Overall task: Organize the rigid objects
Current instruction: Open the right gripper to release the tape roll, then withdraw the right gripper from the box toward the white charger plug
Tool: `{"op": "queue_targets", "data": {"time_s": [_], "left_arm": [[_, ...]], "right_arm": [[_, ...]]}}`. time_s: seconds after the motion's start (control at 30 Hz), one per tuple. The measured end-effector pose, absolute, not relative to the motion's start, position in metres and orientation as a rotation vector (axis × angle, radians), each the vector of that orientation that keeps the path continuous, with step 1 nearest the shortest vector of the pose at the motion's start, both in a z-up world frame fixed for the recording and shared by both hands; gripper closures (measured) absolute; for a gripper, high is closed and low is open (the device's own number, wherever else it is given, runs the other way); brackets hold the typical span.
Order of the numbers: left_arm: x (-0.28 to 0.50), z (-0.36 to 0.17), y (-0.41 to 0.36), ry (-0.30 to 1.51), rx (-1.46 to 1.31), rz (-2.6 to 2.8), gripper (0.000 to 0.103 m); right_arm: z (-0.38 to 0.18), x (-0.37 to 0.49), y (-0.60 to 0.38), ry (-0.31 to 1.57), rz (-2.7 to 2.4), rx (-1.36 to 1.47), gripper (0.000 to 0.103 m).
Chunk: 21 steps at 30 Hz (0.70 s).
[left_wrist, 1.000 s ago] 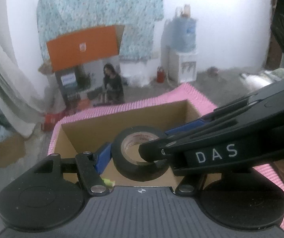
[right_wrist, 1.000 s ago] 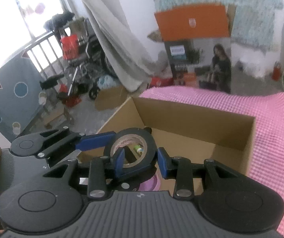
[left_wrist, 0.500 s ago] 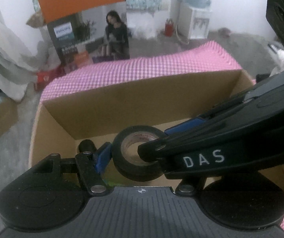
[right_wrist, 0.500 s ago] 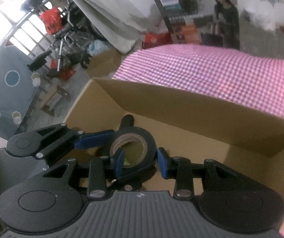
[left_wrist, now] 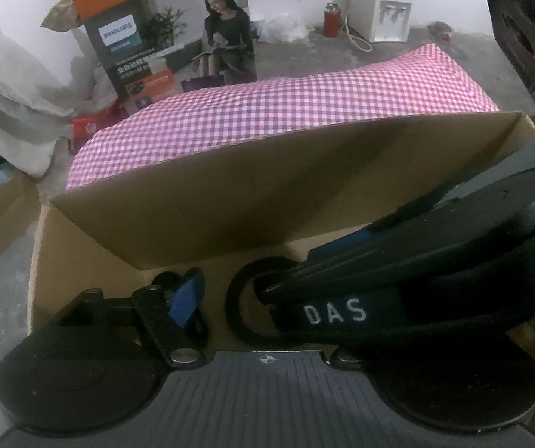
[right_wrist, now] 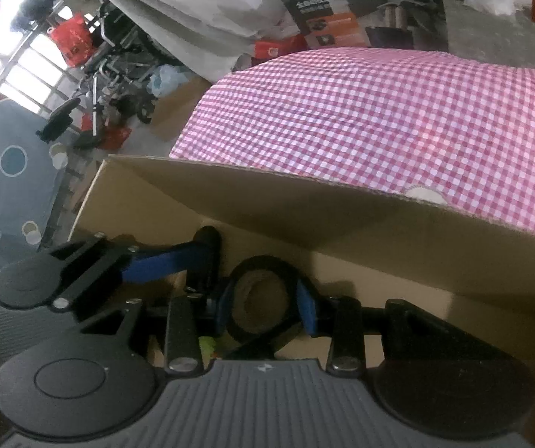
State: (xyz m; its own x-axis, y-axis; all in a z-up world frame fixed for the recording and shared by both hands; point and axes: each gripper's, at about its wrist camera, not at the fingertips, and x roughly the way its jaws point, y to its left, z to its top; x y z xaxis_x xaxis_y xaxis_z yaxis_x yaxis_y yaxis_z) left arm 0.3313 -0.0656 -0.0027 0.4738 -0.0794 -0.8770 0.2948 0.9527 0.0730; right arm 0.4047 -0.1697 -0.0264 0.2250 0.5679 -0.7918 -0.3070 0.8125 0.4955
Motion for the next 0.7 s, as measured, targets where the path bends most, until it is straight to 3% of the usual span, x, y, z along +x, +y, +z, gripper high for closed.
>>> {"op": "queue_targets", "data": {"time_s": [0.17,0.43,0.53,0.63,0.7], "left_arm": [[0.324,0.012,-0.056,1.023,0.200,-0.213,0.020],[0.280,0.060,-0.045,0.906,0.105,-0.216,0.011],[0.255,0.078,-0.043,0.855,0.060,-0.237,0.008],[0.228,0.091,-0.043,0.803,0.017,-0.261,0.006],[0.210,0.096,-0.045,0.773,0.012,-0.263,0.005]], "right_arm": [[-0.010,0.396,-0.177,1.160,0.609,0.258,0.062],[0.062,0.338,-0.219,0.944,0.585,0.307,0.059],[0.090,0.299,-0.239,0.820,0.538,0.294,0.030],[0.115,0.247,-0.258,0.668,0.512,0.285,0.022],[0.126,0.220,-0.270,0.604,0.489,0.293,0.007]]}}
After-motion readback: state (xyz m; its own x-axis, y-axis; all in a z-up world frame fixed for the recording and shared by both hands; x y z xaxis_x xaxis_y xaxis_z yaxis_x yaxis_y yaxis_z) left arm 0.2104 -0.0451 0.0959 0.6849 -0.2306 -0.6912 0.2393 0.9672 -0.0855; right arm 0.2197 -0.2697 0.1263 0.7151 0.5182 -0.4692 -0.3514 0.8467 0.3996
